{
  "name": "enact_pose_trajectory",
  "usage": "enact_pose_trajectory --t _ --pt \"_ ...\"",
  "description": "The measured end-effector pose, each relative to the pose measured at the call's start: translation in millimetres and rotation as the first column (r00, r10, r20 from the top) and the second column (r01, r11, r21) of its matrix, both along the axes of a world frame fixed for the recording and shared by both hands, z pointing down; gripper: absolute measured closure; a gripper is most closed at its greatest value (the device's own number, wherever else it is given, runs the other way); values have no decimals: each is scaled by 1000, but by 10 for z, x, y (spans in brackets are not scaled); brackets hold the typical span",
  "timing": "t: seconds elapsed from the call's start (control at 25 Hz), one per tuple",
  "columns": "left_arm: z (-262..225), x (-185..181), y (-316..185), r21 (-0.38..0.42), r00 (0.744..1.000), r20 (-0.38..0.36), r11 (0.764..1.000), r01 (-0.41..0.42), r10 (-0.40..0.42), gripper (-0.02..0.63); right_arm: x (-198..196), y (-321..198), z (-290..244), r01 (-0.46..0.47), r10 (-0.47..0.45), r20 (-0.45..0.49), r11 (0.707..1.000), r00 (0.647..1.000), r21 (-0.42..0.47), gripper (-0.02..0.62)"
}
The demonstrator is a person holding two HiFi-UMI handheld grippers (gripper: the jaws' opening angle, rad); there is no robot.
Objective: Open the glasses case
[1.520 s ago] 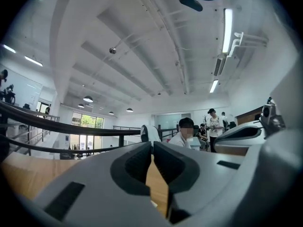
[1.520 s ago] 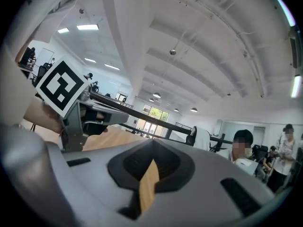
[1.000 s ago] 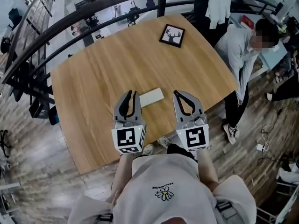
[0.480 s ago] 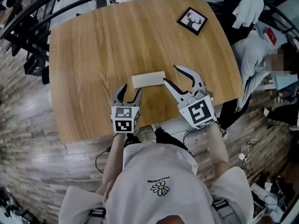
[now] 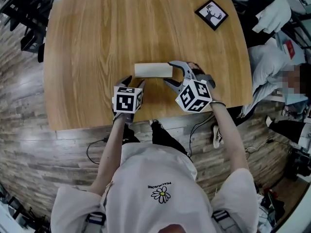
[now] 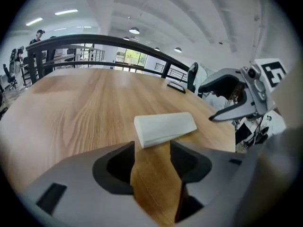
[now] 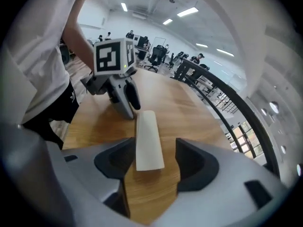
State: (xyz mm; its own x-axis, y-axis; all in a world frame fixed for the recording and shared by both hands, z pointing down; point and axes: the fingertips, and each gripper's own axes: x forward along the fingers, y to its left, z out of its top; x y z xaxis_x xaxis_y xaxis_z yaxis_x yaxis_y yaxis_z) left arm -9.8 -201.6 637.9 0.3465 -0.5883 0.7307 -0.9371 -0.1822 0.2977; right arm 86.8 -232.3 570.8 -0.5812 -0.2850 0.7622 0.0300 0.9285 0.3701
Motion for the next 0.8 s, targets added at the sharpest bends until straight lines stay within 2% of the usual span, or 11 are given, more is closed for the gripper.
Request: enact_pose_trajectory --t 0.24,0.32,0.48,0.6,0.68,0.8 --pt "70 33 -24 -47 1000 -23 999 6 -7 389 104 -36 504 47 -51 -152 998 987 -29 330" --pt "76 -4 -22 -54 1000 -28 999 10 -11 417 100 -73 588 37 -43 -163 999 986 -40 330" --pt "80 -7 -37 -65 998 -55 997 30 -34 419 97 -134 729 40 -50 -203 998 978 -53 328" --pt "85 -34 -59 -54 999 -21 998 35 -36 402 79 -140 808 68 -77 -253 997 965 -45 328" --pt "89 -59 -67 -47 1000 -3 998 31 -31 424 82 -146 821 72 -80 -266 997 961 -42 328" --pt "69 -71 -89 -37 999 -30 999 28 -29 434 79 -149 822 75 -82 -267 996 960 -38 330"
